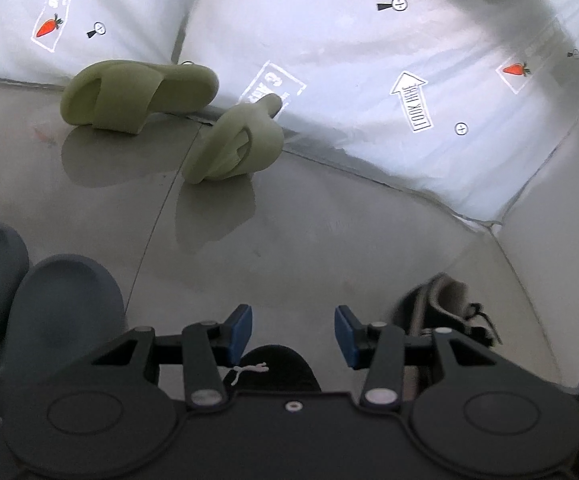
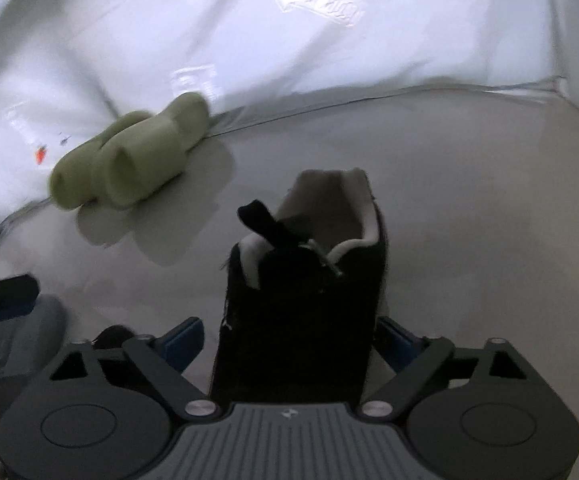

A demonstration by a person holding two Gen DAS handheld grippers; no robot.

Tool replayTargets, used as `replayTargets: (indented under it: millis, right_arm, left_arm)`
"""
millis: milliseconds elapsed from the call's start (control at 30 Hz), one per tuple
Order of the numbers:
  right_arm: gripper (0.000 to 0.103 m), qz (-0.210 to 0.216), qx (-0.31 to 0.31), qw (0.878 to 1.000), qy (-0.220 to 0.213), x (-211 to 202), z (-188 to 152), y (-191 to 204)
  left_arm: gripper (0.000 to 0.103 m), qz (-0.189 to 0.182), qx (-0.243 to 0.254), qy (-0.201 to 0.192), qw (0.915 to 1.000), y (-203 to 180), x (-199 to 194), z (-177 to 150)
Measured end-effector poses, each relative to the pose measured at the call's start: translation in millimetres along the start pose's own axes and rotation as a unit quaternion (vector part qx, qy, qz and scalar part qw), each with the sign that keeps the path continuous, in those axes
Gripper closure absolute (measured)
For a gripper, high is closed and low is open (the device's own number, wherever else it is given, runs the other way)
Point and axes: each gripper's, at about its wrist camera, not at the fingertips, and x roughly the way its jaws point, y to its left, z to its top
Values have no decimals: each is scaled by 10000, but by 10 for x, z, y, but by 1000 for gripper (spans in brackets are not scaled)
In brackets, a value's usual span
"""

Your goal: Organize scattered shoes

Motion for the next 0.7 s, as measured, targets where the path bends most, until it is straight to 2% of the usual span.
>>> replayTargets:
  millis: [200, 333, 467, 600, 700]
  right_arm:
    - [13, 362, -553, 9977, 160, 176, 101, 335]
    - [12, 398, -462, 9981, 113, 83, 102, 393]
    - [12, 500, -428, 9976, -200, -251, -58, 414]
    - [12, 700, -393, 9965, -223, -504, -331, 539]
    - [12, 662, -374, 9968, -246, -597, -451, 662]
  left_arm:
    - [54, 72, -51, -176, 9998, 44, -72, 37]
    - [49, 192, -160, -349, 9991, 110, -171, 40]
    - [48, 325, -308, -428, 9981, 206, -330, -17]
    - [48, 363, -291, -325, 9984, 259, -459, -121]
    - [48, 318, -264, -190, 9990, 297, -563, -220]
